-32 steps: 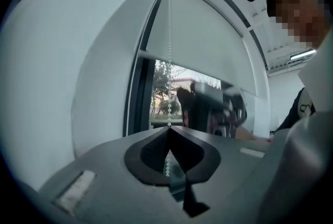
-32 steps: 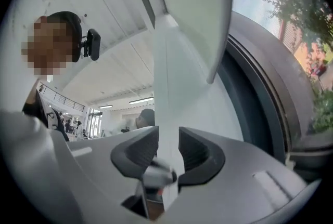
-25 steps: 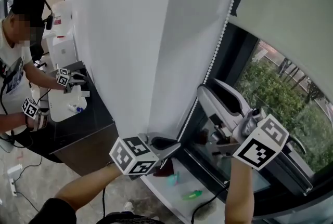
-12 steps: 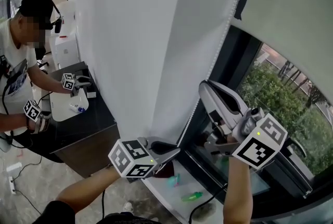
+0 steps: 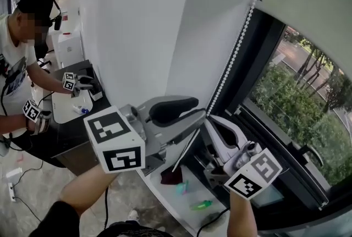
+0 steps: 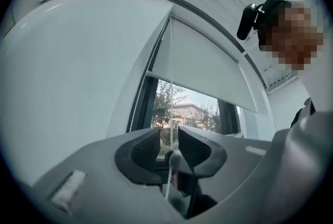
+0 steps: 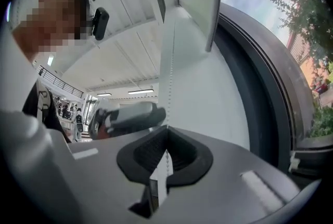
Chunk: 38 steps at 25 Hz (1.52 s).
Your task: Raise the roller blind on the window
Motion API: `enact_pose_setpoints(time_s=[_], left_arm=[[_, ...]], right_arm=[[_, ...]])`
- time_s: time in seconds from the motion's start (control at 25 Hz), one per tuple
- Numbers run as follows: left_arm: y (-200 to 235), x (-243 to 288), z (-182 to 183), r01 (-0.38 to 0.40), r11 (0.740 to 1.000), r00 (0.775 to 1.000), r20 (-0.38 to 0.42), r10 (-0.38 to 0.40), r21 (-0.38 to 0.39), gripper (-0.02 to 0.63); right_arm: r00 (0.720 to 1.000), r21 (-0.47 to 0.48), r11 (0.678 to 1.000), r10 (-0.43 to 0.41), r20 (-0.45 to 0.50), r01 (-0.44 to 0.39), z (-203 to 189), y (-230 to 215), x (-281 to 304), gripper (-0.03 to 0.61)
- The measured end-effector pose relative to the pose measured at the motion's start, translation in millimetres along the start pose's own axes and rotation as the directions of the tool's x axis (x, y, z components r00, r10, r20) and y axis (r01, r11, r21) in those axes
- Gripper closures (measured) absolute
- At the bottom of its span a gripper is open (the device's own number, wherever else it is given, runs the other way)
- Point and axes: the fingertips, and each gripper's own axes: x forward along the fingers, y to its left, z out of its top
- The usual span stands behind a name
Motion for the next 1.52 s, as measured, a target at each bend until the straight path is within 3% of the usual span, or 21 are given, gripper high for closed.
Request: enact_pose_setpoints(time_s=[0.16,0.36,0.48,0.56,0.68,0.76,0.84,0.92,1.0,1.12,1.2,1.32,1.4,1.52], left_arm=[[-3.2,17.1,6.4,0.006,0.998,0.999,-0.043,-0.003,0.067,0.502],[-0.8,32.2,-5.2,0.014,0.996,0.996,-0.089,-0.006,0.088,0.503],[0.7,37.1,-9.3,0.010,0.992,0.995,-0.097,0.002,0.126,0.533],[-0.7,38.4,-10.1,0.005,0.987,0.994,-0.109,0.012,0.159,0.589],[1.9,36.8,-11.7,-0.016,0.989,0.994,-0.101,0.031,0.149,0.594],[5.0,33.5,-15.3,-0.035,0.987,0.993,-0.109,0.053,0.154,0.594],[4.4,29.1,-28.6,-0.033,0.987,0.985,-0.163,0.059,0.159,0.592],[7.2,23.0,-53.1,-0.032,0.990,0.973,-0.224,0.063,0.138,0.592],[12.5,14.3,-80.9,-0.043,0.994,0.961,-0.269,0.068,0.098,0.592],[17.5,4.2,-106.6,-0.059,0.994,0.944,-0.319,0.085,0.090,0.592],[16.7,3.4,-114.3,-0.050,0.993,0.934,-0.347,0.086,0.110,0.592],[7.3,3.2,-127.7,-0.026,0.993,0.923,-0.378,0.068,0.116,0.592],[0.4,1.2,-142.2,-0.013,0.994,0.913,-0.404,0.055,0.107,0.592],[-1.4,-5.0,-174.2,-0.008,0.997,0.885,-0.464,0.043,0.078,0.592]], right_arm=[[0.991,0.028,1.000,-0.001,-0.131,0.004,-60.3,3.7,-9.2,0.572],[0.970,0.080,0.996,-0.010,-0.244,0.031,-129.2,8.5,-26.1,0.572],[0.960,0.085,0.996,-0.012,-0.279,0.037,-144.3,8.1,-29.6,0.572],[0.958,0.090,0.995,-0.022,-0.286,0.050,-144.1,2.5,-31.2,0.572],[0.953,0.086,0.994,-0.039,-0.301,0.068,-143.7,-7.1,-39.3,0.569],[0.956,0.133,0.988,-0.037,-0.292,0.079,-134.5,-12.7,-46.8,0.566],[0.977,0.239,0.969,-0.015,-0.215,0.068,-106.8,-19.9,-54.5,0.563],[0.993,0.339,0.941,0.043,-0.110,-0.003,-68.0,-24.7,-59.4,0.541],[0.991,0.373,0.923,0.120,-0.052,-0.092,-35.7,-22.1,-59.6,0.514],[0.992,0.335,0.935,0.125,-0.005,-0.116,4.4,-24.4,-52.7,0.500],[0.998,0.286,0.956,0.051,0.036,-0.060,32.8,-34.8,-43.3,0.500],[0.999,0.138,0.990,-0.040,0.033,0.035,62.0,-38.3,-20.5,0.469],[1.000,0.052,0.999,-0.009,0.004,0.009,70.2,-23.3,-1.6,0.427],[0.998,-0.001,0.998,0.058,-0.004,-0.058,80.5,-1.5,18.5,0.418]])
